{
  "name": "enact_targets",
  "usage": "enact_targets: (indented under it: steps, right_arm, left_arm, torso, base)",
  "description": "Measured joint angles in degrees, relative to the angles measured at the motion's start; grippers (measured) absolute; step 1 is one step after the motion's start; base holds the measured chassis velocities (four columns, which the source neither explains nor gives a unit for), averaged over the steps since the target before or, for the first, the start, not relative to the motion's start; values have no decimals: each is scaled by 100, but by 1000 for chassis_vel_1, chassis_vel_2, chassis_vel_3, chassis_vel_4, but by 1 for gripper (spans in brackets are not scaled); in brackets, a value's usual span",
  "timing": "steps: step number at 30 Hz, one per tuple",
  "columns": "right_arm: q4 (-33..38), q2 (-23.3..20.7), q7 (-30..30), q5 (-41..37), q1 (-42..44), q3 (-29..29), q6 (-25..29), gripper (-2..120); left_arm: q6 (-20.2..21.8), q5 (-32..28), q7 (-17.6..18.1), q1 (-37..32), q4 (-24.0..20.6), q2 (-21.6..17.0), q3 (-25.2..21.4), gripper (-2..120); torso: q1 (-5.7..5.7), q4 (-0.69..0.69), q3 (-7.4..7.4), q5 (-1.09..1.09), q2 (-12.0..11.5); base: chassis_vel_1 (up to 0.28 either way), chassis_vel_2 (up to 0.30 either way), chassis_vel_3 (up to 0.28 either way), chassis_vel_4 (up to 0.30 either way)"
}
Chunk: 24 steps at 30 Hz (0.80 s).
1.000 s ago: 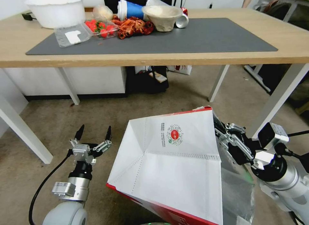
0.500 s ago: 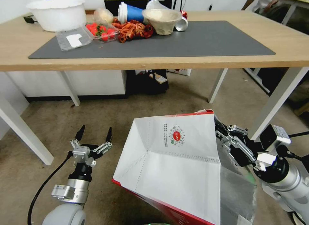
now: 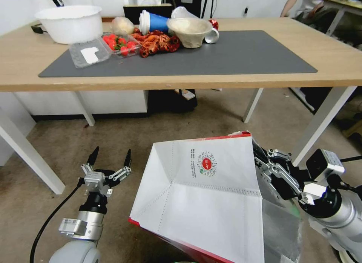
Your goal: Pick up the food delivery bag from the floor and place it on the table.
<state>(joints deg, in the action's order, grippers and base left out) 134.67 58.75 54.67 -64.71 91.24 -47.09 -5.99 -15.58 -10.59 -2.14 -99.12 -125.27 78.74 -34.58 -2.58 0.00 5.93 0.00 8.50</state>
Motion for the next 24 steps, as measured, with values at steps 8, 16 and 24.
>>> enact_targets:
  steps: [8, 16, 24]
  right_arm:
    - [15, 19, 37, 7, 22, -32, 10, 0]
    - [-20, 19, 48, 27, -11, -34, 31, 0]
    - [-69, 28, 96, 35, -25, -49, 39, 0]
  left_arm:
    - [73, 41, 55, -54, -123, 3, -11, 100]
    - [146, 106, 106, -137, -240, 17, -15, 100]
    - [167, 159, 151, -177, -260, -24, -16, 100]
  torso:
    - [-38, 0, 149, 0, 187]
    - [-82, 0, 309, 0, 390]
    - [-129, 0, 453, 0, 581]
  base:
    - [0, 0, 0, 0]
    - [0, 0, 0, 0]
    - [0, 0, 0, 0]
